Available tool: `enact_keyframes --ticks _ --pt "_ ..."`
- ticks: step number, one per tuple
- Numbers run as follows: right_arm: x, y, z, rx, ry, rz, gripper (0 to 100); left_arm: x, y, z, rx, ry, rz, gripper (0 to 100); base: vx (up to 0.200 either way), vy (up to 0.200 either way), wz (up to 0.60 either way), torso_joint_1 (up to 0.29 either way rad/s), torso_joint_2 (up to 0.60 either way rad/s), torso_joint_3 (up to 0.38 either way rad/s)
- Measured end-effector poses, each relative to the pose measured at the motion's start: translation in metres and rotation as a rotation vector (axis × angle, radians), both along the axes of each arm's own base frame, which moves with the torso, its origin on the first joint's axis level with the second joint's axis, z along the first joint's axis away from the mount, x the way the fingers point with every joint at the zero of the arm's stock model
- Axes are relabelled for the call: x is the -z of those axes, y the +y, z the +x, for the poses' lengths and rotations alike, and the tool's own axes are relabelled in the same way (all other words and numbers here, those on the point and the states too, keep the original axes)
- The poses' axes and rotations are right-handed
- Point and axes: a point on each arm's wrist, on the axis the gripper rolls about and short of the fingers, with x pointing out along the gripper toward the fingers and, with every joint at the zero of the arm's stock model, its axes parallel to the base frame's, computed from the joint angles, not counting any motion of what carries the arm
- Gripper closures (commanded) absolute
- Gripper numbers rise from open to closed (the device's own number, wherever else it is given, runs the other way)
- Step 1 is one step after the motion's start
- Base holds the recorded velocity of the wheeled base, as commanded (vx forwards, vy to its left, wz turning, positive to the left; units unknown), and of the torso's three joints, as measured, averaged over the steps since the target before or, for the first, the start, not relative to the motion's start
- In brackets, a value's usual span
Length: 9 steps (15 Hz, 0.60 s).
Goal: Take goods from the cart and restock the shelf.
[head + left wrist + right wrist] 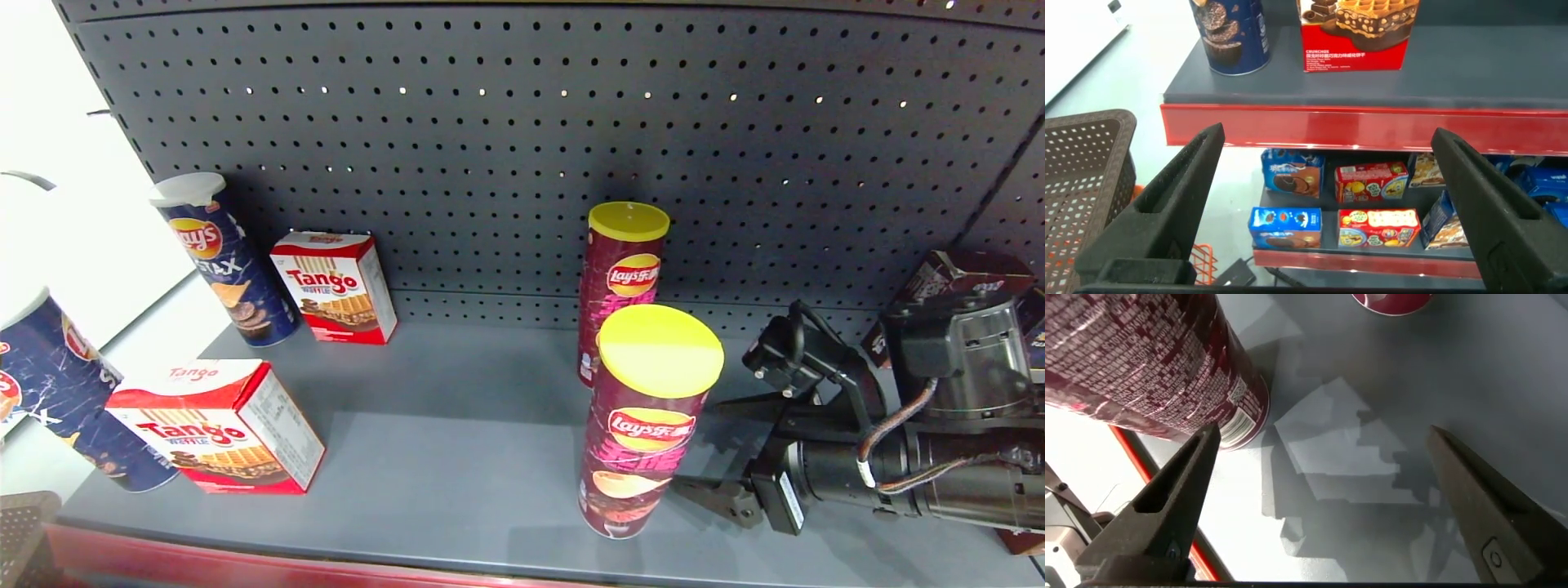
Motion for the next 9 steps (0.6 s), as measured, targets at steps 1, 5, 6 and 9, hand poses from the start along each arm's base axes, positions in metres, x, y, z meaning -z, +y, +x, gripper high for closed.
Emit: enact_keyframes --ticks 1,5,6,9 --pt "0.0 0.0 0.0 0.0 -0.002 0.001 0 0.0 0.0 0.0 0.0 0.001 0.0 0 0.0 0.0 0.0 0.0 0.0 0.0" --pt "0.001 0.0 0.0 0.001 -0.002 0.003 0 0.0 0.0 0.0 -0.002 0.0 -0.001 0 0.0 0.0 0.0 0.0 0.0 0.0" --pt "0.001 -0.002 -0.001 0.005 -0.003 0.004 0 0.0 0.0 0.0 -0.001 0.0 -0.001 0 0.0 0.0 0.0 0.0 0.0 0.0" --pt "-0.005 -0.017 -0.006 0.052 -0.03 0.023 0 0.0 0.0 0.0 -0.001 0.0 -0.001 0 0.0 0.0 0.0 0.0 0.0 0.0"
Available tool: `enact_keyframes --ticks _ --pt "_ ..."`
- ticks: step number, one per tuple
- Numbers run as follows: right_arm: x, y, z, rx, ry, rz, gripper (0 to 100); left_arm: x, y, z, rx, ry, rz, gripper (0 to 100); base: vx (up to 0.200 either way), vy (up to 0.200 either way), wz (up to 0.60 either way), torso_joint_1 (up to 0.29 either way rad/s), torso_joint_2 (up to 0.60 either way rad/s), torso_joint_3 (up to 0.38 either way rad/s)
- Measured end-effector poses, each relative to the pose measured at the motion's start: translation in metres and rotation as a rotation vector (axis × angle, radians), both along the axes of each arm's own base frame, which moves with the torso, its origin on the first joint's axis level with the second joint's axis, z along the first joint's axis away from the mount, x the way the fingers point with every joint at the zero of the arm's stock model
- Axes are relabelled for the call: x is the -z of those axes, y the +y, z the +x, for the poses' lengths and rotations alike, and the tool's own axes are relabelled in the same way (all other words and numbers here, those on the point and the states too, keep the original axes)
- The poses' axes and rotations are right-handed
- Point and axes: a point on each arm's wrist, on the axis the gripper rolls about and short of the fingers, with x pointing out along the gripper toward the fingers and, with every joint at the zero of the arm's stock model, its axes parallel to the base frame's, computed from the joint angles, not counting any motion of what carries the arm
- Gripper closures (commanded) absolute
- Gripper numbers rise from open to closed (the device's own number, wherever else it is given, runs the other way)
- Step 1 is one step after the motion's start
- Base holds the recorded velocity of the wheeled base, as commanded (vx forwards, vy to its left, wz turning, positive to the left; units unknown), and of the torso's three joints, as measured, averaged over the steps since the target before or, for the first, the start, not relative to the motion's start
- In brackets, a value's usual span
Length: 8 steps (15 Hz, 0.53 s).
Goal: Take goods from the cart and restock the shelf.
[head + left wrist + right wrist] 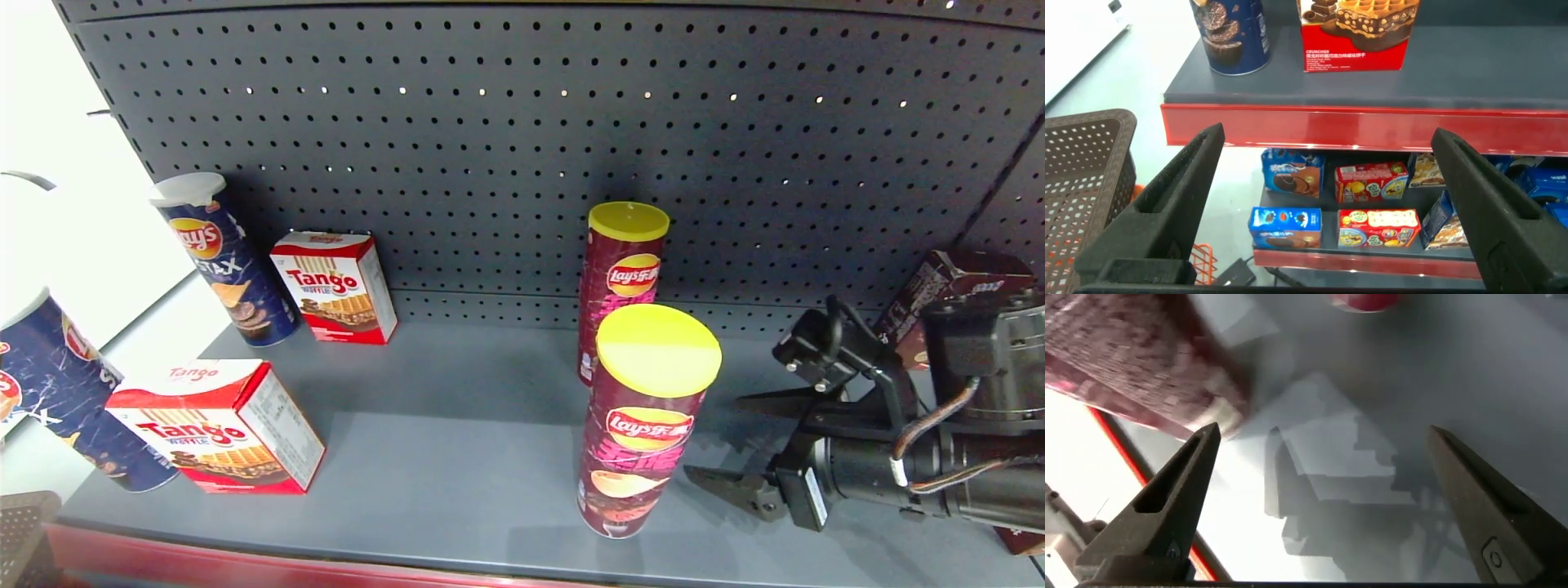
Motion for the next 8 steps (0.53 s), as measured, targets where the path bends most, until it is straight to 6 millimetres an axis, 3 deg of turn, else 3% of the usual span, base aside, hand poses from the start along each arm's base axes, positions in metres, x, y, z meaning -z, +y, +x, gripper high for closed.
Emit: enact_keyframes --ticks 5,8 --pt "-0.039 -0.059 -0.023 0.216 -0.183 0.089 0 0.0 0.0 0.0 0.001 0.0 0.001 0 0.0 0.0 0.0 0.0 0.0 0.0" --pt "-0.057 -0.099 -0.059 0.403 -0.333 0.124 0 0.0 0.0 0.0 0.001 0.0 0.001 0 0.0 0.0 0.0 0.0 0.0 0.0"
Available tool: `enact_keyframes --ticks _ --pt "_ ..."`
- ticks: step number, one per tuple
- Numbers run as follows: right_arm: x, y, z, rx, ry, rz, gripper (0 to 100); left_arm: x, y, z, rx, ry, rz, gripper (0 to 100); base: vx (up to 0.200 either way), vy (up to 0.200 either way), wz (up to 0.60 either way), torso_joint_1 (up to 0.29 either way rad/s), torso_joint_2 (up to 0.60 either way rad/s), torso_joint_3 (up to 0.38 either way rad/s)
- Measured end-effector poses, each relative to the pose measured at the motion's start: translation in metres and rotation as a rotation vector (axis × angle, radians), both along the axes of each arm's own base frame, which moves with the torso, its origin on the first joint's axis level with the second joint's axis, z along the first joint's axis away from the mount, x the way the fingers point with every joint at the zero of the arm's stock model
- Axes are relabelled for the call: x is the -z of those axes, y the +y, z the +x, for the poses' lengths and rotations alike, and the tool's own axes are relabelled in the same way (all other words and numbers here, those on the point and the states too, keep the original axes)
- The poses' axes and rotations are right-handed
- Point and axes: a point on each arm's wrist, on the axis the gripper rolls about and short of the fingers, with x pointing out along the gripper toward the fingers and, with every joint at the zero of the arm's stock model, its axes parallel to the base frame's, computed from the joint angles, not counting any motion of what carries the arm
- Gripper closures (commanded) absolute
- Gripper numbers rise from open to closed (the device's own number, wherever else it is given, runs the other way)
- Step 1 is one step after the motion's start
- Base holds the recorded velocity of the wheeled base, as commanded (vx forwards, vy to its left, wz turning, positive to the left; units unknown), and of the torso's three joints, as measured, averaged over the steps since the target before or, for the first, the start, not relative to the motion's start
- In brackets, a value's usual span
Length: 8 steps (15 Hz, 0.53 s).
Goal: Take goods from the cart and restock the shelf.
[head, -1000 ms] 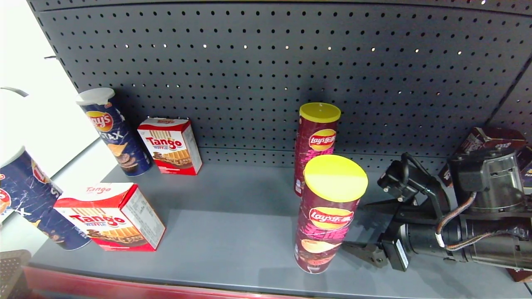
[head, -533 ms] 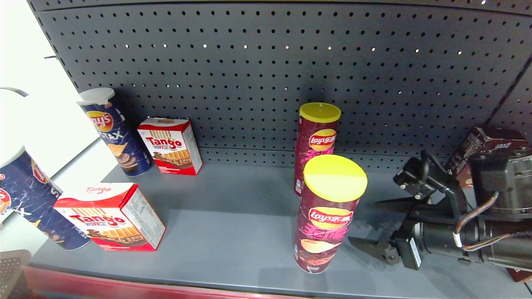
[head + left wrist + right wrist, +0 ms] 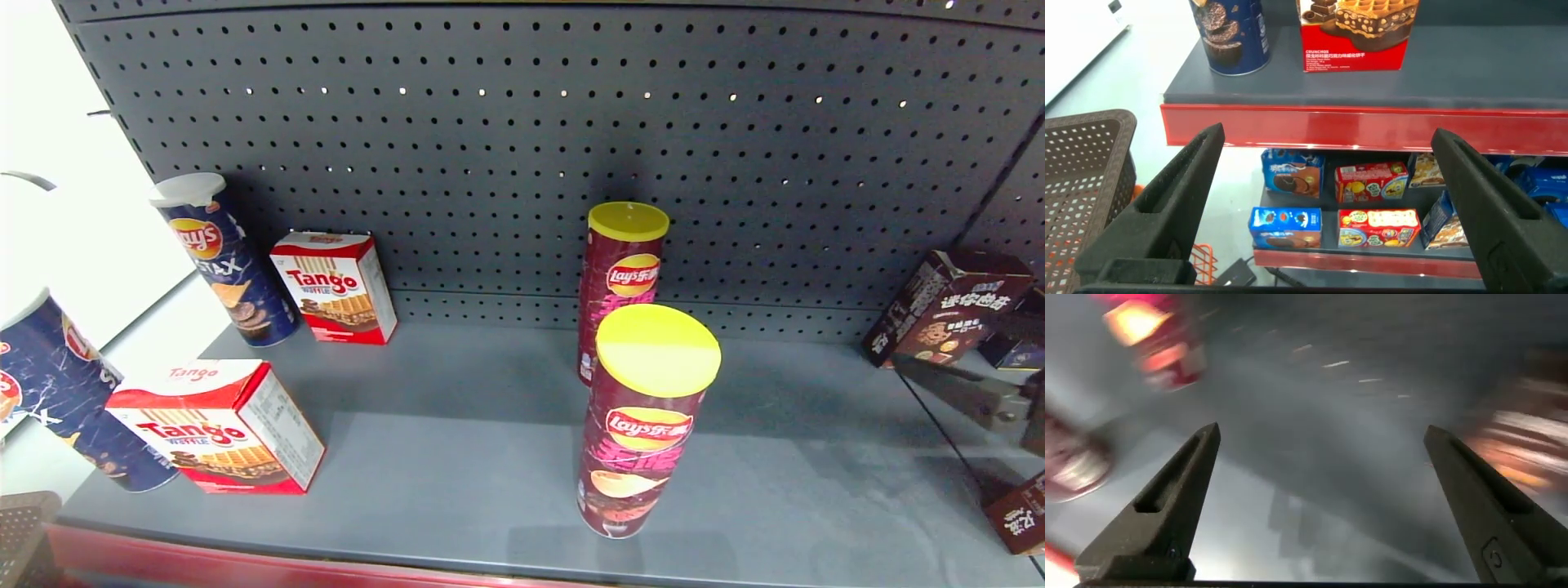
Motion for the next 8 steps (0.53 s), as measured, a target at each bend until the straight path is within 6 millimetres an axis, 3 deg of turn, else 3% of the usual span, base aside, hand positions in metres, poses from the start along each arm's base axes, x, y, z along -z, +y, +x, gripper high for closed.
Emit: enact_keyframes --ticks 4,8 --pt "0.016 -0.023 -0.072 0.203 -0.146 0.007 0 0.0 0.0 0.0 0.0 0.0 0.0 0 0.0 0.0 0.0 0.0 0.0 0.0" --pt "0.066 -0.019 -0.133 0.323 -0.141 0.001 0 0.0 0.0 0.0 0.0 -0.001 0.0 0 0.0 0.0 0.0 0.0 0.0 0.0"
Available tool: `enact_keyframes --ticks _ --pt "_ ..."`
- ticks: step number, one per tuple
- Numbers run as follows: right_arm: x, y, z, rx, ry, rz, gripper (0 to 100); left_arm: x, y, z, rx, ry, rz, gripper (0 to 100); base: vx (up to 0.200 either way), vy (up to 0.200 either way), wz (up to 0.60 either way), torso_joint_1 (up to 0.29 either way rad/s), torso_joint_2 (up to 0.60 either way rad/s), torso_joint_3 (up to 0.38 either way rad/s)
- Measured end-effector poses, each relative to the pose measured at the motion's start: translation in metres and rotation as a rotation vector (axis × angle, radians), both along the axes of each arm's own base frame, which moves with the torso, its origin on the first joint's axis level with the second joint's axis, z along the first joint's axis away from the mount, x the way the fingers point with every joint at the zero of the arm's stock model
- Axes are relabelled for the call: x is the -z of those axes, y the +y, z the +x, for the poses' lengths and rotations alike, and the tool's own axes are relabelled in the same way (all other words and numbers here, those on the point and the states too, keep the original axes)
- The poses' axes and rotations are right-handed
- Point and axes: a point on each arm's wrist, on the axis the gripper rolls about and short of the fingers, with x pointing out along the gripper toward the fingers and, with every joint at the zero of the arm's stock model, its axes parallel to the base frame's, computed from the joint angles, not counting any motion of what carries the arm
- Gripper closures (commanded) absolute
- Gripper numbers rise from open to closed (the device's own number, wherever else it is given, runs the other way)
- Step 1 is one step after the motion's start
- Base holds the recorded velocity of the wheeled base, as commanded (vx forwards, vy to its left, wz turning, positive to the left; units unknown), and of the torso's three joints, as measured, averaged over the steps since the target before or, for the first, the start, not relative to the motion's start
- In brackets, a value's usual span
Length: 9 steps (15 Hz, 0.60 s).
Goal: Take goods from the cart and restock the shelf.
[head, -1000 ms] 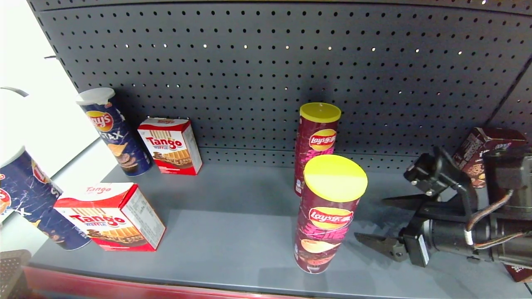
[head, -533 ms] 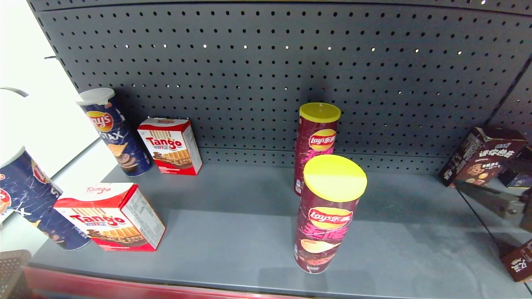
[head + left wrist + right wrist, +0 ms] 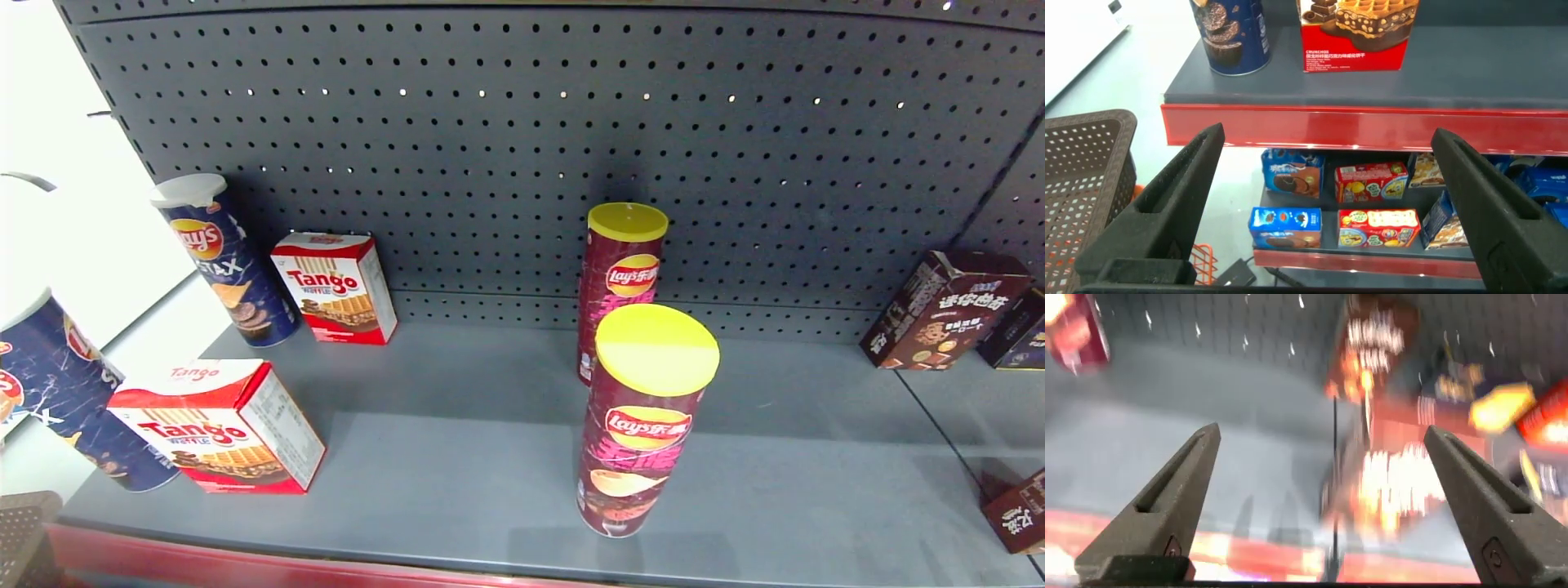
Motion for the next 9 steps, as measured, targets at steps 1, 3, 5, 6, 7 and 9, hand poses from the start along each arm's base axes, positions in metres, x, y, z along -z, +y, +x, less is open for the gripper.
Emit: enact_keyframes --ticks 1,3,5,6,7,9 --pt "0.013 0.002 -0.01 0.014 -0.002 0.004 0 0.0 0.0 0.0 0.0 0.0 0.0 0 0.0 0.0 0.0 0.0 0.0 0.0" --pt "0.04 0.003 -0.016 0.026 -0.023 0.022 0 0.0 0.0 0.0 0.0 0.0 0.0 0 0.0 0.0 0.0 0.0 0.0 0.0" --pt "0.072 0.003 -0.012 0.03 -0.014 0.067 0 0.0 0.0 0.0 -0.001 0.0 -0.001 0 0.0 0.0 0.0 0.0 0.0 0.0" --pt "0.083 0.003 -0.011 0.026 0.013 0.089 0 0.0 0.0 0.0 -0.002 0.0 -0.001 0 0.0 0.0 0.0 0.0 0.0 0.0" --pt "0.088 0.003 -0.011 0.011 0.02 0.1 0 0.0 0.0 0.0 -0.001 0.0 -0.001 0 0.0 0.0 0.0 0.0 0.0 0.0" --pt "0.093 0.003 -0.012 0.038 0.026 0.142 0 0.0 0.0 0.0 -0.002 0.0 -0.001 0 0.0 0.0 0.0 0.0 0.0 0.0"
